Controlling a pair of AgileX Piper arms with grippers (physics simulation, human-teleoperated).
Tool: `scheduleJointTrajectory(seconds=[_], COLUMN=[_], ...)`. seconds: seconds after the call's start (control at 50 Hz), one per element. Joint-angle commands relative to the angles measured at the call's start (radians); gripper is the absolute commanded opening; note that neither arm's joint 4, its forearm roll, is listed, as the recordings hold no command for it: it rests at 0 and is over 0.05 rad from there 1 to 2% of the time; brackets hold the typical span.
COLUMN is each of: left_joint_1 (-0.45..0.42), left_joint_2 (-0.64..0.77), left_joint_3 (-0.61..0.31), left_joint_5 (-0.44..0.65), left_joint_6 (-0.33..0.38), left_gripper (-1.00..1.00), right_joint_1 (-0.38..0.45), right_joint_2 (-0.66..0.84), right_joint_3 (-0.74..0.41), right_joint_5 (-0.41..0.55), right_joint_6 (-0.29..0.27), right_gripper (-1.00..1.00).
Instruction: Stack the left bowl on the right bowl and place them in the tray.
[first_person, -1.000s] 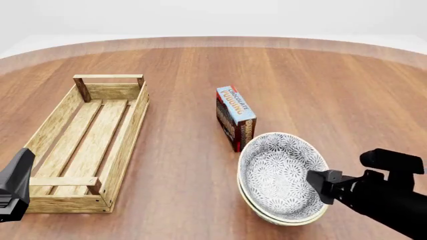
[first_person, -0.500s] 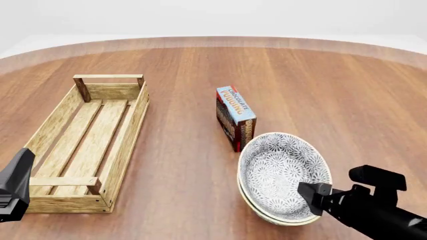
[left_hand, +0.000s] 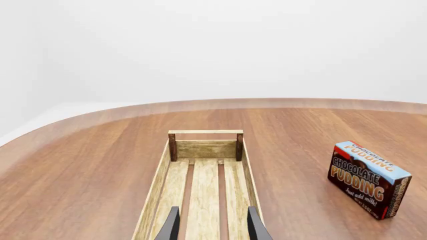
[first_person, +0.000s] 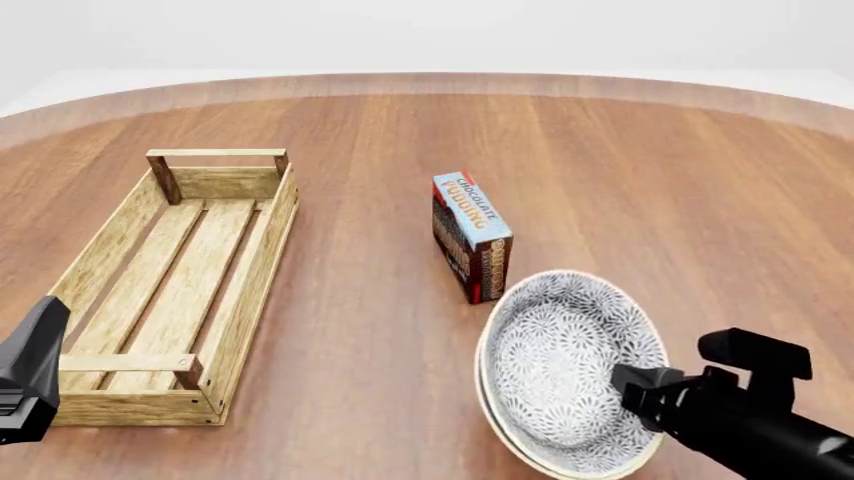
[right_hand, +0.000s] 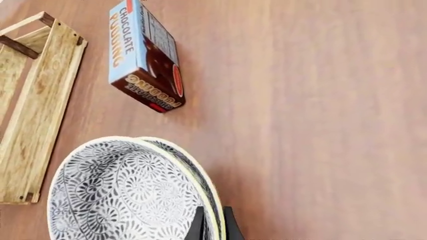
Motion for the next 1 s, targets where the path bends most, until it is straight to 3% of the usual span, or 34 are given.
scheduleJointTrajectory(seconds=[0.02, 0.14, 0.4, 0.56, 0.68, 1.0], left_joint_1=[0.0, 0.0, 0.0, 0.0, 0.0, 0.0], left_joint_2=[0.0, 0.0, 0.0, 0.0, 0.0, 0.0], left_joint_3=[0.0, 0.0, 0.0, 0.0, 0.0, 0.0], left_joint_5=[0.0, 0.0, 0.0, 0.0, 0.0, 0.0], left_joint_6=[0.0, 0.0, 0.0, 0.0, 0.0, 0.0], left_gripper=[1.0, 1.0, 1.0, 1.0, 1.0, 1.0], right_joint_1=[-0.024, -0.047, -0.074, -0.067, -0.043, 0.04], right_joint_2=[-0.158, -0.262, -0.27, -0.284, -0.232, -0.065], right_joint_3=[-0.058, -0.136, -0.243, -0.378, -0.502, -0.81], right_joint_5=[0.186, 0.328, 0.393, 0.476, 0.515, 0.575], right_joint_6=[-0.018, -0.043, -0.071, -0.107, -0.151, -0.189], right_gripper=[-1.0, -1.0, -1.0, -1.0, -1.0, -1.0])
